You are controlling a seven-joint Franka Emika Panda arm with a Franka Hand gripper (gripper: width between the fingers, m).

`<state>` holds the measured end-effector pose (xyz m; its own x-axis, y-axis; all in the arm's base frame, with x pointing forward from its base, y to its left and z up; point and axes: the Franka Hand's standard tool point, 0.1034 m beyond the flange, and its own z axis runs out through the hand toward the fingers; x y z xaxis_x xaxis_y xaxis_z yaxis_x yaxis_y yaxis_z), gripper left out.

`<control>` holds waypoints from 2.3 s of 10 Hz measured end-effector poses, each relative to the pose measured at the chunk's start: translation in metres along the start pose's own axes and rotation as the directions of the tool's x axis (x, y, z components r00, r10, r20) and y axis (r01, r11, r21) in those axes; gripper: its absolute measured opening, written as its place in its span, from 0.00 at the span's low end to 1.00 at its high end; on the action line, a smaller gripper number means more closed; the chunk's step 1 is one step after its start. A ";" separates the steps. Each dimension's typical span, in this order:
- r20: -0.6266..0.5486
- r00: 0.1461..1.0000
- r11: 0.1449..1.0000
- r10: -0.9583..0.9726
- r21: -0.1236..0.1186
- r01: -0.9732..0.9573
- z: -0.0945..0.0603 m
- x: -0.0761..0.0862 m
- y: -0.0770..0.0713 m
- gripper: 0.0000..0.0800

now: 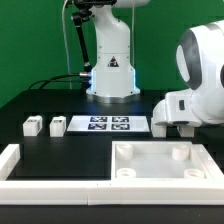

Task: Assemble square table

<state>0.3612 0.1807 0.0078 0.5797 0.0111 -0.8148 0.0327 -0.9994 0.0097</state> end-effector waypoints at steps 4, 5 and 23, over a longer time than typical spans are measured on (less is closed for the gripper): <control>0.000 1.000 1.000 0.000 0.000 0.000 0.000 0.000 0.000 0.36; 0.000 1.000 1.000 0.000 0.000 0.000 0.000 0.000 0.000 0.36; -0.461 0.880 0.990 -0.118 0.019 0.143 -0.165 -0.038 0.064 0.36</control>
Offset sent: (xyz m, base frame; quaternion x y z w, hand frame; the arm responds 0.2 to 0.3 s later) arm 0.0000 0.0000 0.0000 0.0000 0.0000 0.0000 1.0000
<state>0.4758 0.1218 0.1355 0.8812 0.1430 -0.4506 0.0999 -0.9880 -0.1181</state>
